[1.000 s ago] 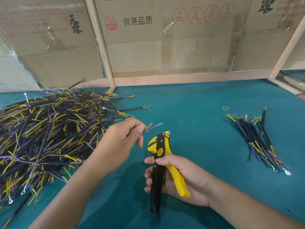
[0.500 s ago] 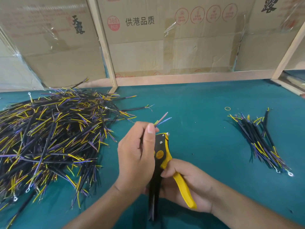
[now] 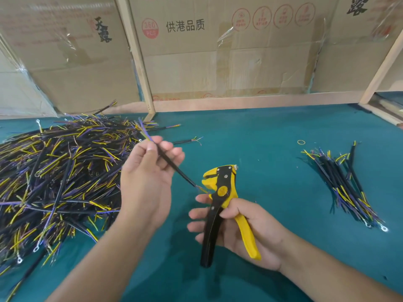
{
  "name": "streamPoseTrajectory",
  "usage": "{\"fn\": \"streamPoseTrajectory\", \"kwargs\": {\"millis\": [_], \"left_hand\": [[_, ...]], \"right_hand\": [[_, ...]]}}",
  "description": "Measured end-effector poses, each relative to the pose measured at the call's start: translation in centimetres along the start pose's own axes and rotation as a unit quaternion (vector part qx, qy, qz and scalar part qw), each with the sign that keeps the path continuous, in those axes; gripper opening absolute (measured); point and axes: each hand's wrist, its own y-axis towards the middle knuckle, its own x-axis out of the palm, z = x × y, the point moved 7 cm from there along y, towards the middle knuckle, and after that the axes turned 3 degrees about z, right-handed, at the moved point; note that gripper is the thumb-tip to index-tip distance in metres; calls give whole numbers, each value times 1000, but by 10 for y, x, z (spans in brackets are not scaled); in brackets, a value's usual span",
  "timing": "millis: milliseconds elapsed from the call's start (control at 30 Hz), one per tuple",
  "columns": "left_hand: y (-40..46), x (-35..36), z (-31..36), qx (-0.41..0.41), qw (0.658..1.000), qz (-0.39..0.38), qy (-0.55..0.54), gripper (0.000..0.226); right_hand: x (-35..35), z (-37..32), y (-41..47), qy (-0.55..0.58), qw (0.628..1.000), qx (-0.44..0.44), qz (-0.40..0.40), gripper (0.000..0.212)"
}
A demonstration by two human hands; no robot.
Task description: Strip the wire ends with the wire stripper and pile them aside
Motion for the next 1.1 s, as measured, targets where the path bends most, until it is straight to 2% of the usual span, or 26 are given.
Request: {"fn": "streamPoseTrajectory", "kwargs": {"millis": [133,300,467,633,767,833,933,967,1067,1100], "left_hand": [[7,-14,-4,-48,994,56,-75,23],[3,-12,-17,-96,989,64,-96,22],[1,-14,-21,-96,993,59,-29,18],[2,-16,-21,-88,992,39,78,11],[5,-19,-23,-85,989,25,115,5],[6,-20,-23,-72,986,30,150,20],[6,-22,-25,-59,981,18,182,62],[7,-23,-25,-53,978,16,201,64],[8,-20,-20,-11,953,-13,303,21],[8,-19,-20,3,943,-22,332,15]], "right_hand": [[-3,0,1,26,999,-2,19,62],[-2,-3,-2,47,999,-16,11,55],[-2,-7,-3,63,997,-37,4,49],[-3,-15,-3,78,995,-56,3,51],[-4,-21,-4,82,994,-72,4,53],[-5,-23,-4,79,994,-81,4,51],[-6,-25,-4,75,993,-88,4,49],[-6,-25,-4,74,993,-89,0,50],[-3,-29,-6,73,992,-103,-20,53],[-3,-31,-6,70,991,-109,-27,56]]}}
